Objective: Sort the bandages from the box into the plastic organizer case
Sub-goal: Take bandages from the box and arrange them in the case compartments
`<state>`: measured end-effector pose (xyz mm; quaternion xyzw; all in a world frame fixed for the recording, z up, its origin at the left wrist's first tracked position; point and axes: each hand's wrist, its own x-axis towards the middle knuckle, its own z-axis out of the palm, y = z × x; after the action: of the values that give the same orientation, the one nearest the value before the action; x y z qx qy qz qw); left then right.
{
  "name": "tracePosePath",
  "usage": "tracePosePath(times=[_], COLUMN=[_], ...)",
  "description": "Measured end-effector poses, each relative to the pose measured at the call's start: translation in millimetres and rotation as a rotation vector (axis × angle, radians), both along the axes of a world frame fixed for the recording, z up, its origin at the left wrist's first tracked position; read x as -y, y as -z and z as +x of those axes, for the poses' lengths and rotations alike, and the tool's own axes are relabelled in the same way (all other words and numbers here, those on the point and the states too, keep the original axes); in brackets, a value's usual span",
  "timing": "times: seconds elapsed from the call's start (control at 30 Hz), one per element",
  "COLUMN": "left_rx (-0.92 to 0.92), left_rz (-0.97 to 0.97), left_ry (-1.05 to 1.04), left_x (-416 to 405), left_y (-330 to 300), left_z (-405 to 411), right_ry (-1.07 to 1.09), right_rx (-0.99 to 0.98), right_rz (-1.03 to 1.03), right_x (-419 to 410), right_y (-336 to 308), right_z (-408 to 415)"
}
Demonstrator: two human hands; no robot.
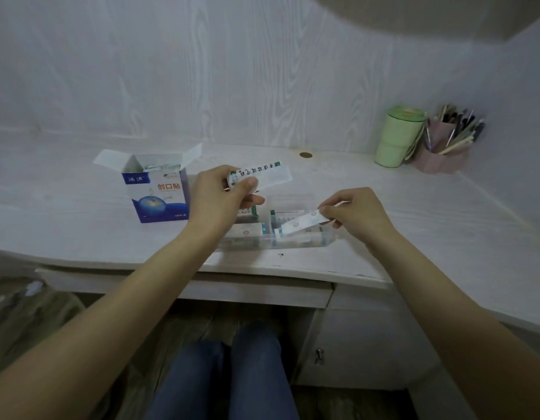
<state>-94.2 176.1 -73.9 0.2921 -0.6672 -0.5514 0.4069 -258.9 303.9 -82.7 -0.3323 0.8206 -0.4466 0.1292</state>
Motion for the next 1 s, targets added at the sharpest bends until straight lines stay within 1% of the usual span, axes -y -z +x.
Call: tracePosePath(times=[0.07, 0.27, 0.57, 0.87, 1.0], left_rx=[0.005, 0.028, 0.032, 0.055, 0.048], left_rz=[-0.003, -0.021, -0.021, -0.026, -0.03], left_ry=[0.003, 0.024, 0.053, 0.052, 0.064], left_x=[-0.9, 0.2, 2.6, 3.3, 0.5], left_y=[1.5, 1.9, 3.2, 0.0, -0.8], left_z=[2.3, 5.4, 6.6, 7.4, 5.6], right_ry=[-0.012, -0.034, -0.164, -0.189, -0.232], right_rx=[-0.077, -0.211, -0.448, -0.53, -0.502], right_rz=[0.044, 0.145, 0.369, 0.468, 0.456], right_x=[2.6, 10.5, 17.3, 25.0, 30.1], right_y=[0.5, 2.0, 1.4, 2.1, 3.6], right_z=[2.3, 7.6, 10.0, 13.2, 13.5])
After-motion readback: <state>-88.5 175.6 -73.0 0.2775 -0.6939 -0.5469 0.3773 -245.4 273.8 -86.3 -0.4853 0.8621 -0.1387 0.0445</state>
